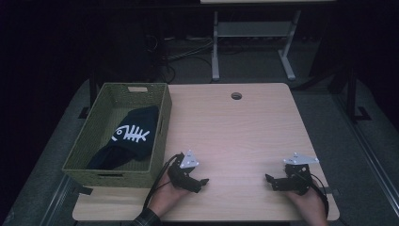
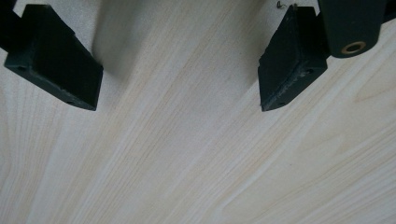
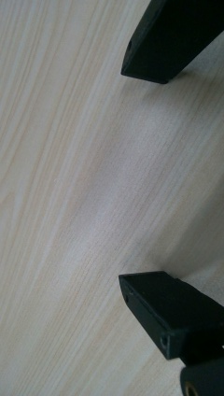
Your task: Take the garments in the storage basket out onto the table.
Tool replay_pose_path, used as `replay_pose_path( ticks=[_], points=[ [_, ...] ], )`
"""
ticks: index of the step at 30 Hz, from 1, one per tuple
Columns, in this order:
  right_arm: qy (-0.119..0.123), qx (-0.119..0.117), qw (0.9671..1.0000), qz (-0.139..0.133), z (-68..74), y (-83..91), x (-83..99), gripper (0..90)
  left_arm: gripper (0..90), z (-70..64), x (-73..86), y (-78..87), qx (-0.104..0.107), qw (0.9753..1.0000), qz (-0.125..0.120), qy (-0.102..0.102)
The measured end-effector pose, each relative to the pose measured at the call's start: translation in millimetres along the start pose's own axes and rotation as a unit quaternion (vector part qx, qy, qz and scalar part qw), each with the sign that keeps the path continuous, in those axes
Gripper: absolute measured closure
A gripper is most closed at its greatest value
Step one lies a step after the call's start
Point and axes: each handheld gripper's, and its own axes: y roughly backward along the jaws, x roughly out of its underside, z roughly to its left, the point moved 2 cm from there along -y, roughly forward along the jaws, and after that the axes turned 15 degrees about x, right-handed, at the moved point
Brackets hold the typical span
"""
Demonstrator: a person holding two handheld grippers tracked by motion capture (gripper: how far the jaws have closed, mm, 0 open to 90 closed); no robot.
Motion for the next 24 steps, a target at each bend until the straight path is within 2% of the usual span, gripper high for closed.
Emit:
replay_pose_path(
  ticks=[15,19,21,24],
  points=[
    [0.001,0.000,1.0000,0.000,-0.1,0.1,0.1,2.0,13.6,0.2,-0.2,0.4,0.000,1.0000,0.001,-0.001],
    [0.001,0.000,1.0000,0.000,-0.1,0.1,0.1,2.0,13.8,0.6,-0.5,0.7,0.001,1.0000,-0.003,0.003],
    [0.001,0.000,1.0000,0.000,-0.1,0.1,0.1,2.0,13.9,1.2,-1.3,0.9,0.014,0.9998,-0.011,0.013],
    [0.001,0.000,1.0000,0.000,-0.1,0.1,0.1,2.0,14.0,1.0,-1.9,0.7,0.011,0.9999,-0.005,0.010]
  ],
)
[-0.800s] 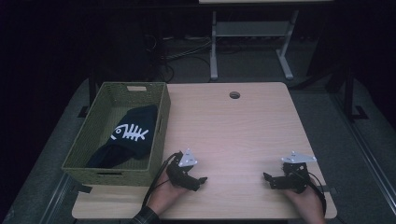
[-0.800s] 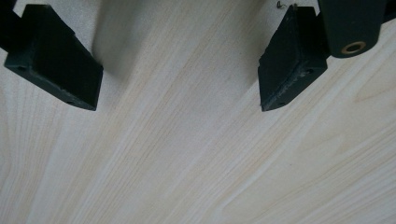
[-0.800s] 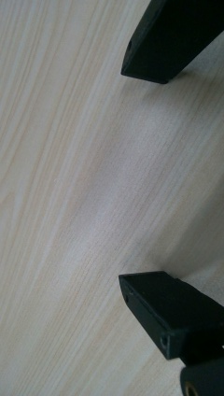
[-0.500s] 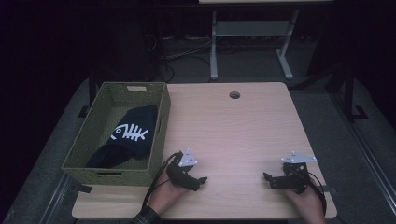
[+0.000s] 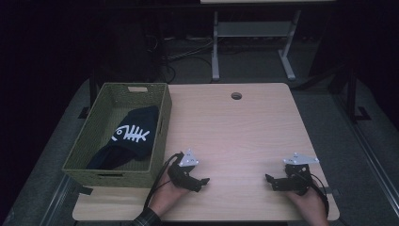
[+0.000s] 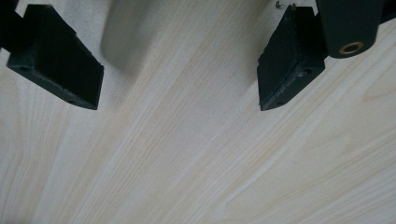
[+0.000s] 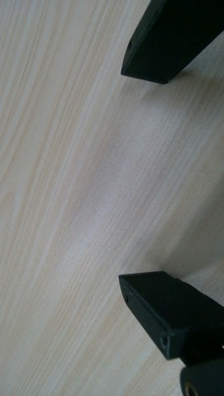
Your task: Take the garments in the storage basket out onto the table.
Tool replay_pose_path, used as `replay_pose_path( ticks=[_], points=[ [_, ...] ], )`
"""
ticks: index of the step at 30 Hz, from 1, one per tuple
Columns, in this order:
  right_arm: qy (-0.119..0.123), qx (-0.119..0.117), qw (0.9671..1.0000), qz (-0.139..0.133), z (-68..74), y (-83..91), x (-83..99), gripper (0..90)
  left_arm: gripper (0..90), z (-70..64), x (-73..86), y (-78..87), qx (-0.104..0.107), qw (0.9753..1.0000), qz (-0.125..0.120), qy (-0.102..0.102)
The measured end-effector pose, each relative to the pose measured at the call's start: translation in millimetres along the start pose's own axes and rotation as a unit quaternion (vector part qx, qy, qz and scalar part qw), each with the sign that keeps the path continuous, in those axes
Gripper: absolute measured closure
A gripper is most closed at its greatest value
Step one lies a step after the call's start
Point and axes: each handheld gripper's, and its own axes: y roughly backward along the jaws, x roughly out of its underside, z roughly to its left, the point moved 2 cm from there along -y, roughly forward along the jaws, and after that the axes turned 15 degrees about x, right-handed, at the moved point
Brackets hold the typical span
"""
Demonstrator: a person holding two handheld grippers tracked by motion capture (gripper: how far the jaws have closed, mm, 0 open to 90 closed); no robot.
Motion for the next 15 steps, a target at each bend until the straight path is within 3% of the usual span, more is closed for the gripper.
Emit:
replay_pose_path(
  ticks=[15],
  points=[
    [0.000,0.000,1.0000,0.000,0.0,0.0,0.0,2.0,14.0,0.0,-5.3,10.7,-0.005,1.0000,0.002,-0.003]
  ],
)
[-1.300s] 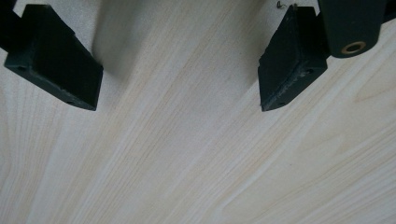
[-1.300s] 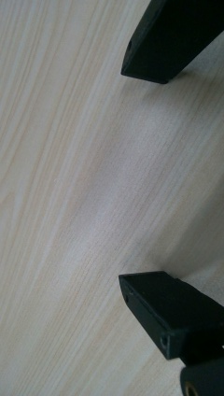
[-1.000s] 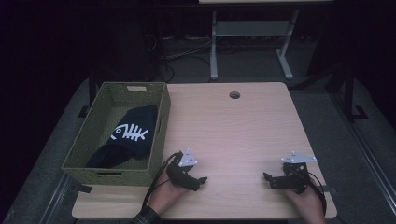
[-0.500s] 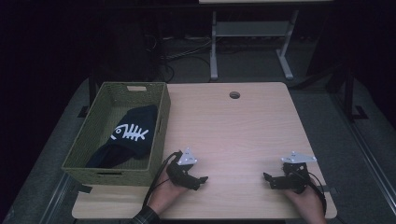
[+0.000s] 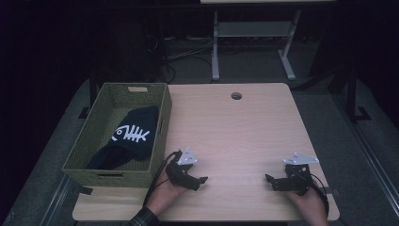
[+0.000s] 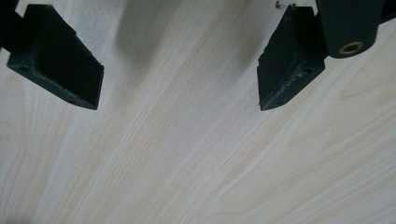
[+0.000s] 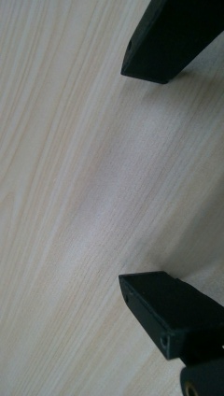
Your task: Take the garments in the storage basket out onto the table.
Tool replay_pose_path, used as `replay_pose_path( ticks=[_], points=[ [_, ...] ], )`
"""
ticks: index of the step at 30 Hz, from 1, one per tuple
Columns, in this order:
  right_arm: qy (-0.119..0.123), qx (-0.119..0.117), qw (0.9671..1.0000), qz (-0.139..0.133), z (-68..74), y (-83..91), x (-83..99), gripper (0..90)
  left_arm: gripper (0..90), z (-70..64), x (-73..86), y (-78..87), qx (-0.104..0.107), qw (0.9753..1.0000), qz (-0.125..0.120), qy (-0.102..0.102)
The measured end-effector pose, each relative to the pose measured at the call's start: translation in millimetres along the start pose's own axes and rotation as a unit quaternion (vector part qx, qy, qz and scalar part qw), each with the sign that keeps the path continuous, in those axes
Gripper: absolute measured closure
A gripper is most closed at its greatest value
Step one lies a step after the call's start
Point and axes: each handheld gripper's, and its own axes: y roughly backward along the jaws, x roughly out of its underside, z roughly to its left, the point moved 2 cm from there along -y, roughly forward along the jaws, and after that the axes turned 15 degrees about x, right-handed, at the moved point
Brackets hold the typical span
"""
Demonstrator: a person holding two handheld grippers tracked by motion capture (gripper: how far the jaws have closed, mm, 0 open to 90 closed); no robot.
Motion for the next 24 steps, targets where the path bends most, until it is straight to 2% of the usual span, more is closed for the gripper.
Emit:
replay_pose_path(
  ticks=[6,13,24],
  points=[
    [0.000,0.000,1.0000,0.000,0.0,0.0,0.0,2.0,14.0,-0.2,-2.8,5.8,-0.001,1.0000,-0.007,-0.002],
    [0.000,0.000,1.0000,0.000,0.0,0.0,0.0,2.0,14.0,-3.1,-9.6,11.8,-0.005,0.9998,-0.010,-0.016],
    [0.000,0.000,1.0000,0.000,0.0,0.0,0.0,2.0,14.0,-5.2,-17.9,18.7,-0.006,0.9996,-0.014,-0.022]
  ],
)
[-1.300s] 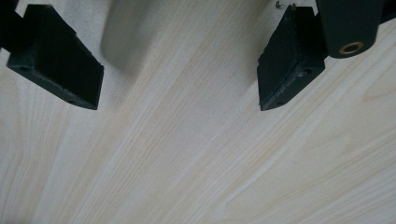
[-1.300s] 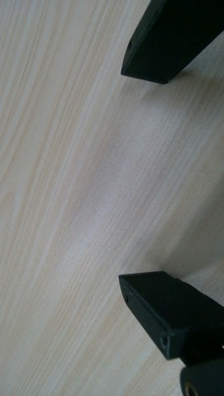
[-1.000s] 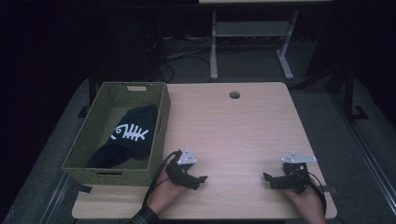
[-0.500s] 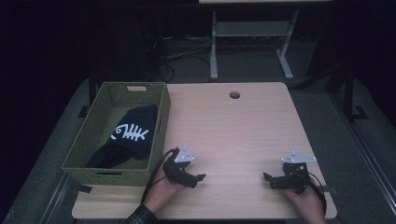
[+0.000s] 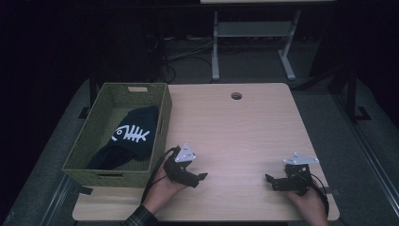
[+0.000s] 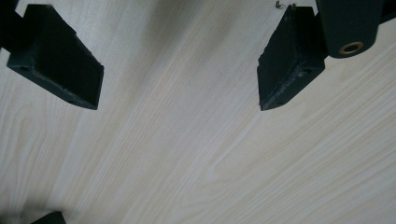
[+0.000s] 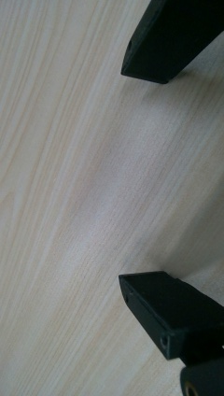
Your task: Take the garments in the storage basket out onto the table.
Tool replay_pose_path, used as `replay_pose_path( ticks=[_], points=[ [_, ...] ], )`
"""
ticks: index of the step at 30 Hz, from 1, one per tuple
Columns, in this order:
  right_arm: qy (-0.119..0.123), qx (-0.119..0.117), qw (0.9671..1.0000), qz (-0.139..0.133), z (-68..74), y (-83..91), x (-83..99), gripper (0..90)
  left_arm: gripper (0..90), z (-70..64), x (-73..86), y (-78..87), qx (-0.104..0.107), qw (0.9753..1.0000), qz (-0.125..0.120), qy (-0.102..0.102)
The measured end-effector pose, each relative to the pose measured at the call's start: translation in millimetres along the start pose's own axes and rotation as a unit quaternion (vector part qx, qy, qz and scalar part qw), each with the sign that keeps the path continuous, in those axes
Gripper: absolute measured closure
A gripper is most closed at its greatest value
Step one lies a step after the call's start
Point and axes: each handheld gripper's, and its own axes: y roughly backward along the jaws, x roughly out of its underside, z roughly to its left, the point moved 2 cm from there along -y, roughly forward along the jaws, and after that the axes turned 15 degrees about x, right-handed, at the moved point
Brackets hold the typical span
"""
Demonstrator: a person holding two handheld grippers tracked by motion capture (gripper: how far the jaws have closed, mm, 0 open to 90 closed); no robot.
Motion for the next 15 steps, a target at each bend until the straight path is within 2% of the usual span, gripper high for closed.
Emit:
replay_pose_path(
  ticks=[15],
  points=[
    [0.001,0.000,1.0000,0.000,-0.1,0.0,0.0,2.0,14.0,-0.6,-10.8,6.3,0.003,0.9999,-0.012,0.001]
  ],
)
